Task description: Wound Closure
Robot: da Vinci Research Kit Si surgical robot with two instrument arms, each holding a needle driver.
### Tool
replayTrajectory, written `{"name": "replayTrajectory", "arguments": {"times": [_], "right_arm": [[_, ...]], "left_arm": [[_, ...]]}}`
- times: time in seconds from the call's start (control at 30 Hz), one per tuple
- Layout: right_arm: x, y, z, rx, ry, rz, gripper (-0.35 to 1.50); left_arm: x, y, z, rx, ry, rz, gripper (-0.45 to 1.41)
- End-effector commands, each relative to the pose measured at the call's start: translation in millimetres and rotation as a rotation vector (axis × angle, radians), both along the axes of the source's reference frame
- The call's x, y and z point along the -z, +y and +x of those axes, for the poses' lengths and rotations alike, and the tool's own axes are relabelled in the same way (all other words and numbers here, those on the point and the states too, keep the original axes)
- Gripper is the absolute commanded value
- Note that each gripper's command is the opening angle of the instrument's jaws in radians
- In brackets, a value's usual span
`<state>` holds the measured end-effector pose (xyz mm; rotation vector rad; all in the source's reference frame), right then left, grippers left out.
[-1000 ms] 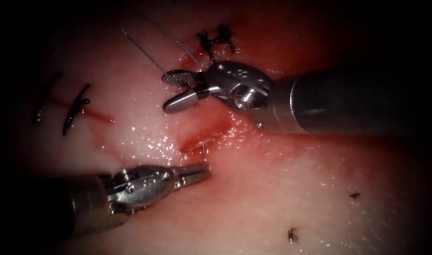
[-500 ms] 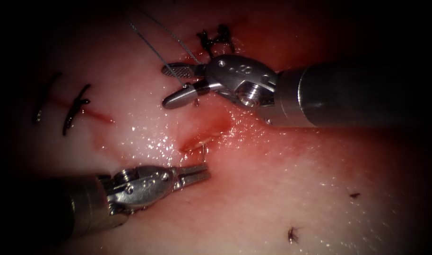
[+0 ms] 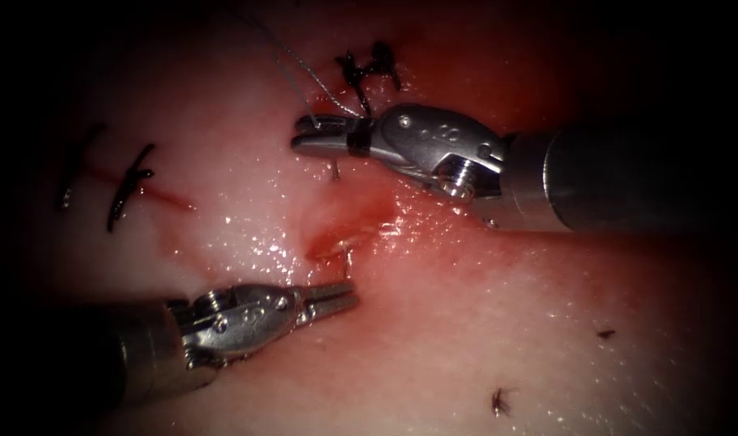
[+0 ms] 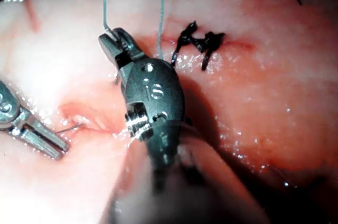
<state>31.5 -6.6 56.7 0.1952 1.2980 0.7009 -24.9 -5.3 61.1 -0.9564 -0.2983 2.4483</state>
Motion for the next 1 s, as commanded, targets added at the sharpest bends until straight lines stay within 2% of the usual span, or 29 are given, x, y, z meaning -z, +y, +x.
{"name": "replayTrajectory", "arguments": {"times": [0.03,0.13,0.33,0.43,0.47,0.53,0.67,0.77,0.87,0.9,0.93,0.97,1.0], "right_arm": [[0.1,-0.2,0.9,-0.004,0.007,0.008,-0.35],[0.7,0.1,1.0,-0.005,0.007,0.010,-0.35],[0.5,-0.4,0.9,-0.013,0.025,0.157,-0.35],[0.1,-1.6,0.9,0.003,0.012,0.288,-0.35],[-0.2,-2.7,0.8,0.014,0.011,0.402,-0.35],[-0.4,-3.8,0.5,0.022,0.013,0.507,-0.35],[-0.5,-5.6,0.1,0.062,0.046,0.630,-0.35],[-0.4,-6.6,-0.4,0.083,0.046,0.669,-0.35],[-0.3,-6.4,-0.8,0.077,0.064,0.667,-0.35],[-0.4,-6.0,-1.0,0.069,0.090,0.646,0.05],[-0.4,-5.7,-1.0,0.064,0.104,0.626,0.29],[-0.6,-5.2,-1.3,0.052,0.131,0.592,0.76],[-0.6,-4.7,-1.4,0.032,0.146,0.570,1.03]], "left_arm": [[-0.6,-0.6,-0.6,-0.002,-0.002,0.003,0.05],[-0.6,-0.6,-0.5,-0.003,-0.002,0.003,0.05],[-0.6,-0.6,-0.2,-0.006,-0.004,0.004,0.05],[-0.5,-0.5,0.0,-0.008,-0.006,0.005,0.05],[-0.4,-0.4,0.0,-0.009,-0.006,0.006,0.05],[-0.4,-0.4,0.0,-0.009,-0.007,0.006,0.05],[-0.4,-0.3,0.0,-0.013,-0.007,0.003,0.05],[-0.3,-0.3,0.0,-0.017,-0.007,-0.001,0.05],[-0.2,-0.1,0.0,-0.029,-0.007,-0.011,0.05],[-0.1,0.0,0.0,-0.038,-0.006,-0.016,0.05],[0.0,0.1,-0.1,-0.041,-0.008,-0.021,0.05],[0.1,0.2,0.0,-0.048,-0.015,-0.036,0.05],[0.2,0.3,0.0,-0.056,-0.021,-0.051,0.05]]}}
